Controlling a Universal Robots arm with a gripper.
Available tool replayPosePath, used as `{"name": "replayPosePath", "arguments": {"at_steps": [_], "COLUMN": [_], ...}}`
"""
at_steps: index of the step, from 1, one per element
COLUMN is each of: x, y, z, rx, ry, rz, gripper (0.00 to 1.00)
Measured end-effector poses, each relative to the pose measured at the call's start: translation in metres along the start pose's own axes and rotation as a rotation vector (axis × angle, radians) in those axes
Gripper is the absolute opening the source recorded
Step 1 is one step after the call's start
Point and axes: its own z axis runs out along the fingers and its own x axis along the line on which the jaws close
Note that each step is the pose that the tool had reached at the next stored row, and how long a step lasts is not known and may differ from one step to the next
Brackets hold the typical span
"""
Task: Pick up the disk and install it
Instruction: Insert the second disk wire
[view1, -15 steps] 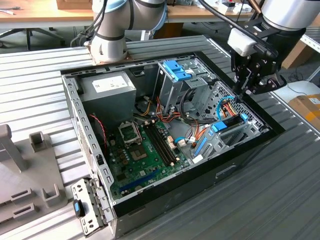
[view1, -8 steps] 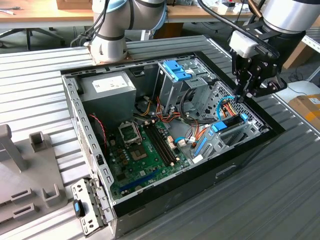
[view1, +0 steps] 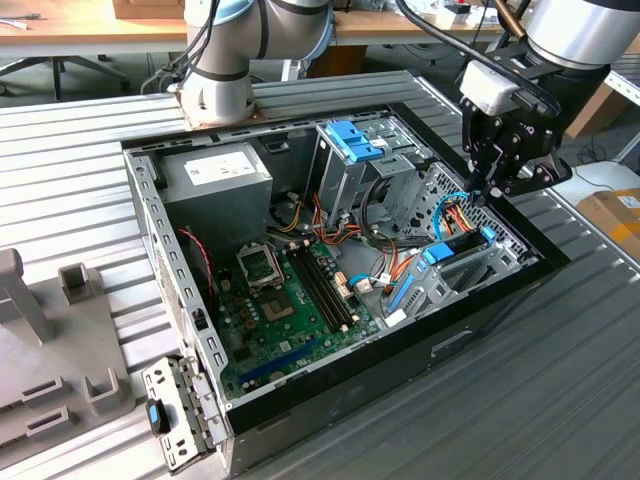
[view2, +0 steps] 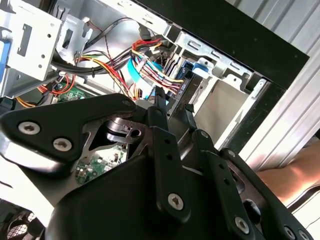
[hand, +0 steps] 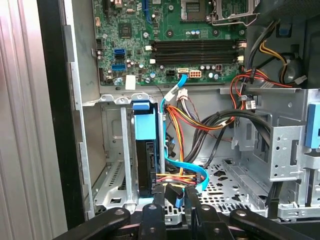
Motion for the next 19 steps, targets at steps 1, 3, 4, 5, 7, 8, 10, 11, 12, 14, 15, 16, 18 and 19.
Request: {"name": "replayPosePath", "arguments": {"at_steps": [1,3,4,5,7,8,10,11,12,14,15,16,18,19], "x": [0.0,0.0,0.0,0.0,0.0,0.0,0.0,0.0,0.0,0.0,0.0,0.0,0.0,0.0], "y": [0.0,-0.0001,-0.0001,-0.0001,-0.0002,-0.0002,-0.0002,-0.0002,-0.0002,-0.0002,-0.0002,-0.0002,-0.0003,-0.0003], "z": [-0.0001,0.0,0.0,0.0,0.0,0.0,0.0,0.0,0.0,0.0,0.0,0.0,0.0,0.0], "rx": [-0.0001,-0.0001,-0.0001,-0.0001,-0.0002,-0.0001,-0.0001,-0.0002,-0.0002,-0.0002,-0.0002,-0.0001,-0.0002,-0.0001], "ry": [0.0002,0.0001,0.0,0.0001,0.0001,0.0,0.0,0.0001,0.0001,0.0001,0.0001,0.0,0.0,0.0001], "rz": [0.0,0.0,0.0,0.0,0.0,0.0,0.0,0.0,0.0,0.0,0.0,0.0,0.0,0.0], "gripper": [0.3,0.3,0.3,0.3,0.15,0.11,0.11,0.11,0.11,0.11,0.11,0.11,0.24,0.3]}}
